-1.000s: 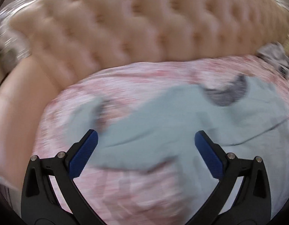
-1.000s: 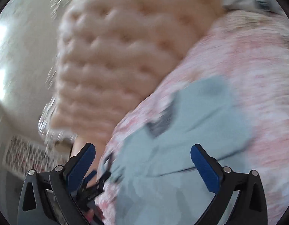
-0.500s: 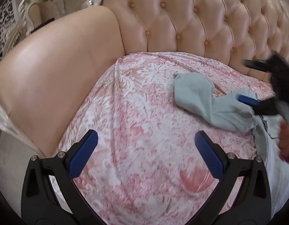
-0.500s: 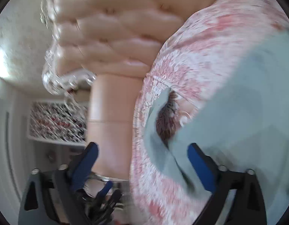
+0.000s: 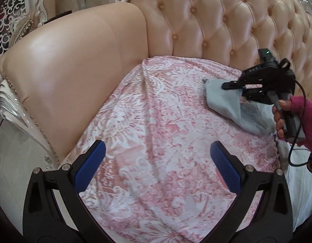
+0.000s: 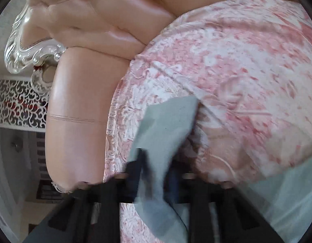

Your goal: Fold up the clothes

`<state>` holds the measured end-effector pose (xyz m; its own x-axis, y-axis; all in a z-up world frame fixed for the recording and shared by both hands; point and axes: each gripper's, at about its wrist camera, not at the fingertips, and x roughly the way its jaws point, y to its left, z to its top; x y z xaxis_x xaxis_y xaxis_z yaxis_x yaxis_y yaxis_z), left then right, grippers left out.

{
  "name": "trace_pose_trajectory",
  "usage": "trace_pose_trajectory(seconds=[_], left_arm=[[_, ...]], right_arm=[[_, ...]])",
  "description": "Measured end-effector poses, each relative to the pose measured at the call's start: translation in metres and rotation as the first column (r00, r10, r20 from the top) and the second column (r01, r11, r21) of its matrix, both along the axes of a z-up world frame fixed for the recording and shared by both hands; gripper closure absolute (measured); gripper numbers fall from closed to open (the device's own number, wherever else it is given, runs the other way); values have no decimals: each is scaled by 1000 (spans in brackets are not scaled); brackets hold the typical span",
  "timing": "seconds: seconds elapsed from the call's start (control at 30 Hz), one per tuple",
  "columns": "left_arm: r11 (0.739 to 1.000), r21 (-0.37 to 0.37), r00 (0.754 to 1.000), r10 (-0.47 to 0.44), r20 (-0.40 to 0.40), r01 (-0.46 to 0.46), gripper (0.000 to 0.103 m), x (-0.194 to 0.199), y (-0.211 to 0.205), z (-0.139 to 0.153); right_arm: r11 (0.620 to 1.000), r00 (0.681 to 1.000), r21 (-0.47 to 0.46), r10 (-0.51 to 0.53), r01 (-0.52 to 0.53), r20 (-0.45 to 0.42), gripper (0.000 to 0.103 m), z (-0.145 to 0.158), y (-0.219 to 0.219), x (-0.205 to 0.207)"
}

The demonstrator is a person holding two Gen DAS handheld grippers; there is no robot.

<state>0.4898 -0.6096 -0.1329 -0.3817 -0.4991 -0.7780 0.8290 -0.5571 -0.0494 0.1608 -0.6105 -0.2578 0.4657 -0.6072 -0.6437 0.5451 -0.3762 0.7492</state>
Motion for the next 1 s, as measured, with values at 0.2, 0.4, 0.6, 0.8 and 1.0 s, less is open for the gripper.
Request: trace_pose_trajectory(seconds=[0.2, 0.4, 0.6, 0.8, 1.0], left_arm=[[997, -22, 997, 70, -19, -70, 0, 25, -12, 7], [986, -46, 986, 158, -46, -160, 0, 58, -20, 17], [977, -26, 977, 211, -15, -211, 0, 92, -10, 7], [971, 36, 972, 235, 4, -235, 0, 97, -7, -5], [975, 141, 983, 180, -38, -173, 0, 46, -14, -10]], right_arm=[[974, 917, -148, 104, -172, -384, 100, 85, 18, 59], [908, 611, -37, 251, -418, -751, 100, 112, 21, 170], [767, 262, 283, 501, -575, -825, 65, 36, 46, 270], [766, 404, 124, 461, -631, -790, 45, 67, 92, 249], [958, 821, -179, 87, -224, -564, 44, 110, 164, 98]])
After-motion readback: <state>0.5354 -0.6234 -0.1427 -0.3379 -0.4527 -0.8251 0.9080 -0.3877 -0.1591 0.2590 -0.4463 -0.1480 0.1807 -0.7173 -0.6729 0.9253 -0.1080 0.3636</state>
